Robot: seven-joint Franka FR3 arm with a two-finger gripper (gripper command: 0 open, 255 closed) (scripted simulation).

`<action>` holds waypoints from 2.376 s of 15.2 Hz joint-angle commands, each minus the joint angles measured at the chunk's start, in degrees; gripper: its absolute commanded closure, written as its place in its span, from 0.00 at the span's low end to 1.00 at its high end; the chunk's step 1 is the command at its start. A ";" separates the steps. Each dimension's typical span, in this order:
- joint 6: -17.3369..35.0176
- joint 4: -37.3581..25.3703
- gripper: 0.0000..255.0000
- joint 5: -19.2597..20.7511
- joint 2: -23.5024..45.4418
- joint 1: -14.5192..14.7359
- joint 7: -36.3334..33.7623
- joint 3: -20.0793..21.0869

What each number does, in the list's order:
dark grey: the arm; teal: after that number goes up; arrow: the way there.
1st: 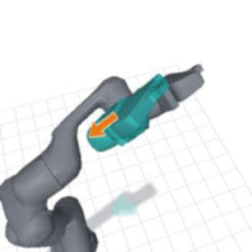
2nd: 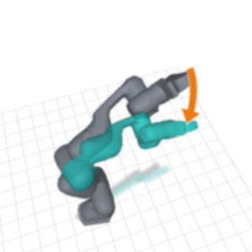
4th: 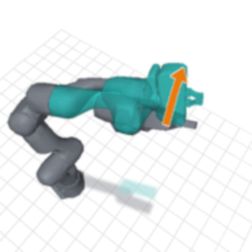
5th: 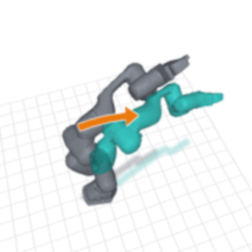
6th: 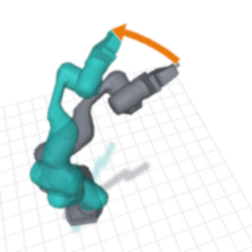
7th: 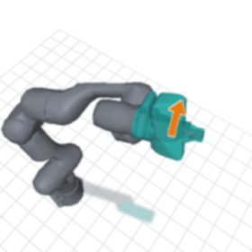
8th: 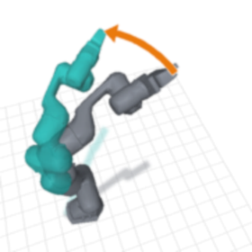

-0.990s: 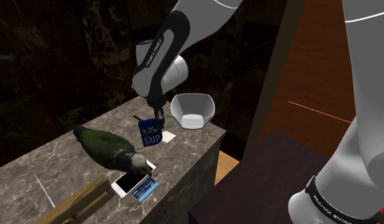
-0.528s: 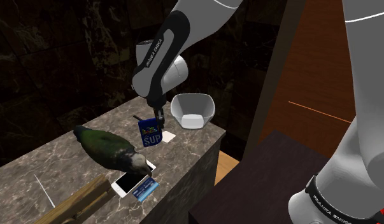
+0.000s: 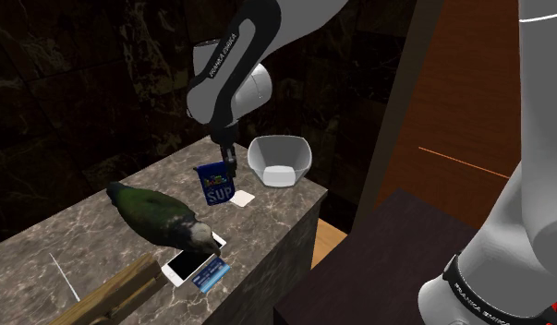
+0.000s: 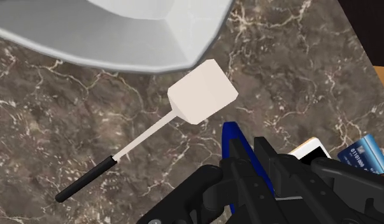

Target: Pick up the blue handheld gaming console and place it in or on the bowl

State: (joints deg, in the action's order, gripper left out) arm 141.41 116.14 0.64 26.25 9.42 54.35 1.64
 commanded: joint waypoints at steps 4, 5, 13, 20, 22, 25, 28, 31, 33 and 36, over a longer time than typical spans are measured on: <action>-2.96 0.09 1.00 -0.13 -3.03 -0.16 0.20 0.05; -3.57 0.03 1.00 -0.15 -3.59 -0.17 0.21 0.06; -8.61 -0.84 1.00 -0.31 -7.76 -0.23 0.29 0.15; -13.21 -2.26 1.00 -0.44 -10.94 -0.28 0.36 0.20; -14.55 -2.78 1.00 -0.47 -11.76 -0.28 0.37 0.21; -16.59 -3.65 1.00 -0.52 -12.93 -0.30 0.40 0.22; -18.12 -4.37 1.00 -0.55 -13.75 -0.31 0.41 0.23; -18.54 -3.18 1.00 -0.86 -15.34 -2.64 4.32 -1.21; -18.92 -2.73 1.00 -1.02 -16.17 -4.18 6.94 -2.22; -19.64 -2.54 1.00 -1.23 -17.04 -6.44 10.89 -3.82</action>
State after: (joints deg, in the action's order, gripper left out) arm 122.16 113.74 -0.50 9.44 3.81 63.70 -1.60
